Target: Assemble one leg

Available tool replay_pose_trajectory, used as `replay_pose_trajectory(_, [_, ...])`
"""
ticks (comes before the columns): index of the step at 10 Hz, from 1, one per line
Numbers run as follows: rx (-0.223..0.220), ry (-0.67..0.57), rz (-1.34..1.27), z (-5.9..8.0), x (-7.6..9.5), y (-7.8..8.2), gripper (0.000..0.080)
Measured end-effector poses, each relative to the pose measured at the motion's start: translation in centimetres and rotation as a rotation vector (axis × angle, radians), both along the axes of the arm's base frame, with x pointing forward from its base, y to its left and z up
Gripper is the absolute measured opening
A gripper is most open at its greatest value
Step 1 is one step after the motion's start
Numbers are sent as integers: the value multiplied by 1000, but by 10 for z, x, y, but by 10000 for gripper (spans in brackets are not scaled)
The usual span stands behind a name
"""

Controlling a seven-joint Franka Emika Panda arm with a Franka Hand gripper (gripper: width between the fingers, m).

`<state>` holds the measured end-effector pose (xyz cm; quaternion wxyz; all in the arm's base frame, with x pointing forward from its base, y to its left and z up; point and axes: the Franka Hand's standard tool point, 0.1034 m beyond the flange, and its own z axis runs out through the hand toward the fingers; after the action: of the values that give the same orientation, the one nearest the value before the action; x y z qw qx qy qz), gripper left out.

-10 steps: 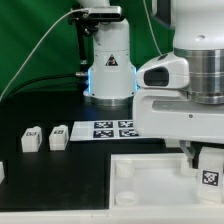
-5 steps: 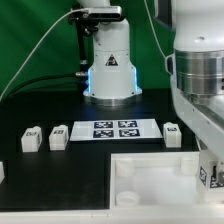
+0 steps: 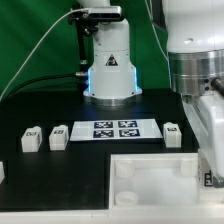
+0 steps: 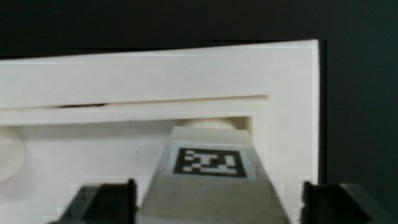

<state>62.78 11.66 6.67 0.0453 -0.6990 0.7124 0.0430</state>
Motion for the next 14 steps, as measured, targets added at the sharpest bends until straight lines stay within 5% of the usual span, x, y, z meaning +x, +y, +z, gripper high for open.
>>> replay_pose_trajectory(3, [-8,-69,373,-1,1,1,642])
replay_pose_trajectory(7, [-36,-83,962,0,-2,4,649])
replay_pose_trajectory(10, [-6,-92,1458,9,-3,2,649])
replay_pose_trajectory(12, [-21,-111,1451,11,2,0,649])
replay_pose_trajectory(14, [-22,-103,1392,10,1,0,374])
